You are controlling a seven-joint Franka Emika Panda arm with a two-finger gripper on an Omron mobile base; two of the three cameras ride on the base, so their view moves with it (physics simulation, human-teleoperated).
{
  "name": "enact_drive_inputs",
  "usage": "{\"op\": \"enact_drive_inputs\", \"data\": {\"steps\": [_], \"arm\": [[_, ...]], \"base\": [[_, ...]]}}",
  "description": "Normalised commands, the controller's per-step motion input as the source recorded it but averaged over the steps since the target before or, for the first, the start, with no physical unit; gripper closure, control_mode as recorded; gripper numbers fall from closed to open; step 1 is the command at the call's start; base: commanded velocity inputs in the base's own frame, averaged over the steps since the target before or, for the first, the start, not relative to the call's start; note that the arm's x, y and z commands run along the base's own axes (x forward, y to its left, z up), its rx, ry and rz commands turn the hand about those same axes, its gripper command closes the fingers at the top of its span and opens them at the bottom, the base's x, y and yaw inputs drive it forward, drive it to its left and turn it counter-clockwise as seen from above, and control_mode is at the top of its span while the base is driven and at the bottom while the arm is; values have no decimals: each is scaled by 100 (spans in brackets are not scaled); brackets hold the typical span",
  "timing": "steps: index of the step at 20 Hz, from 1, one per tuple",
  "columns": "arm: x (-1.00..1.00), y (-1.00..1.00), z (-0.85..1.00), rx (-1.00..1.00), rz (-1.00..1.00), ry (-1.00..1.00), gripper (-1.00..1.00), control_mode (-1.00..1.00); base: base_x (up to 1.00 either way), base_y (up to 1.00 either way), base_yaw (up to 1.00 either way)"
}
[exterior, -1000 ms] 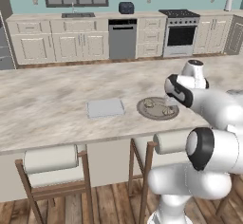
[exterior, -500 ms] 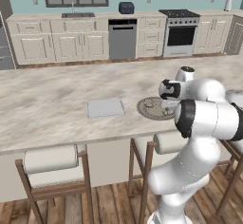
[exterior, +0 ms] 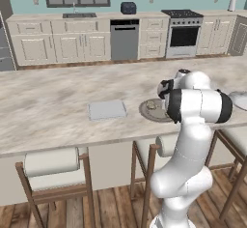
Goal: Place two dumplings into each of the tupperware containers and then place the containers in the fridge.
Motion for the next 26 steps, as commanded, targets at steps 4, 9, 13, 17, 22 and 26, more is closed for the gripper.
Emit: {"op": "enact_drive_inputs", "data": {"steps": [4,9,13,17,22,26], "arm": [[56,0,-27,0,0,9,-100,-100],[43,-1,-24,0,0,10,-100,-100],[4,-11,-16,0,0,6,-100,-100],[-11,-1,-1,0,0,8,-100,-100],[-27,0,-4,0,0,2,-100,-100],[-17,0,0,0,0,0,-100,-100]], "base": [[0,0,0],[0,0,0],[0,0,0],[0,0,0],[0,0,0],[0,0,0]]}}
